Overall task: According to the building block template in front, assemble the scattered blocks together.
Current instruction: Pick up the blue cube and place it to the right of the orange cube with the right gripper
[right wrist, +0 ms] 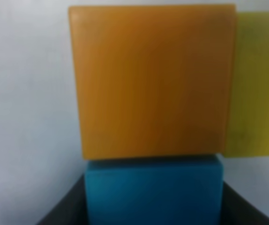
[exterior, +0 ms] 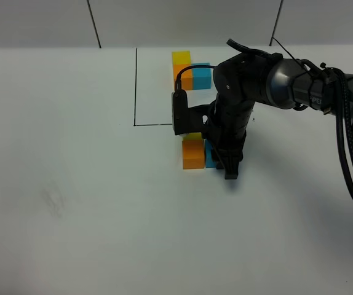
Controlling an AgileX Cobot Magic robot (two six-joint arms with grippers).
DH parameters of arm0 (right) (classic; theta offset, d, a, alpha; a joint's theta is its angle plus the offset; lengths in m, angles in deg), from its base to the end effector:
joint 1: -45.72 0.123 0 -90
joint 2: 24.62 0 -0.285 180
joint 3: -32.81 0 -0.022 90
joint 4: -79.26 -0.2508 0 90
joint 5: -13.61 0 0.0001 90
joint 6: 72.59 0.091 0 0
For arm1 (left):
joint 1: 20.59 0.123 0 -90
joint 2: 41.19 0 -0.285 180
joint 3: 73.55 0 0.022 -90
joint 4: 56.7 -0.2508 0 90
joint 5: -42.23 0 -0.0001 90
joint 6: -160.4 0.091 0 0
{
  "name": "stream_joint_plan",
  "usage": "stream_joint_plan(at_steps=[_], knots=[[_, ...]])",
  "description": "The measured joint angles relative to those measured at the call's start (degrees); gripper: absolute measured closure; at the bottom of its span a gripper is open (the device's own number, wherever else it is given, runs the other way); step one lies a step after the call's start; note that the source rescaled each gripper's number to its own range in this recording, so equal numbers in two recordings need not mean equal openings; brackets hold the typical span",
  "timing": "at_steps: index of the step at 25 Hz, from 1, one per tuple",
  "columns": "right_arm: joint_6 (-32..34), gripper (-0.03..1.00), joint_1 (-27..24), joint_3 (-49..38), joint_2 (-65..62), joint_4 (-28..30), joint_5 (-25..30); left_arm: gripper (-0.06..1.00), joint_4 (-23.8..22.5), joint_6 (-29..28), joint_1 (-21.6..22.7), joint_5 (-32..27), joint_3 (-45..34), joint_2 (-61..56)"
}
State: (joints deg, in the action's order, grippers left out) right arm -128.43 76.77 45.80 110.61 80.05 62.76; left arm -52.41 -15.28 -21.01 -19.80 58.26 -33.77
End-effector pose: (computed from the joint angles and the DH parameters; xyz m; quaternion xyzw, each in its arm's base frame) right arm 0.3772 0.2260 0.1185 -0.6887 0.7211 -0.0215 0.0721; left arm -0.0077 -0.0060 0.2775 0.0374 0.8541 -0.0197 0.5183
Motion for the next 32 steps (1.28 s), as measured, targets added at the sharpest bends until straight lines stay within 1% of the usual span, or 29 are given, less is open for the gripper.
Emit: stream_joint_plan(at_steps=[6,29,32], knots=[[0.0,0.97,0.1,0.0,0.0,-0.8,-0.1,0.51,0.0,0.0,0.0,0.0,0.0,0.0],[1.0,0.97,0.9,0.0,0.0,-0.8,-0.2,0.51,0.0,0.0,0.0,0.0,0.0,0.0],[1.2,0.97,0.9,0.0,0.0,-2.1,-0.1,0.51,0.0,0.0,0.0,0.0,0.0,0.0]])
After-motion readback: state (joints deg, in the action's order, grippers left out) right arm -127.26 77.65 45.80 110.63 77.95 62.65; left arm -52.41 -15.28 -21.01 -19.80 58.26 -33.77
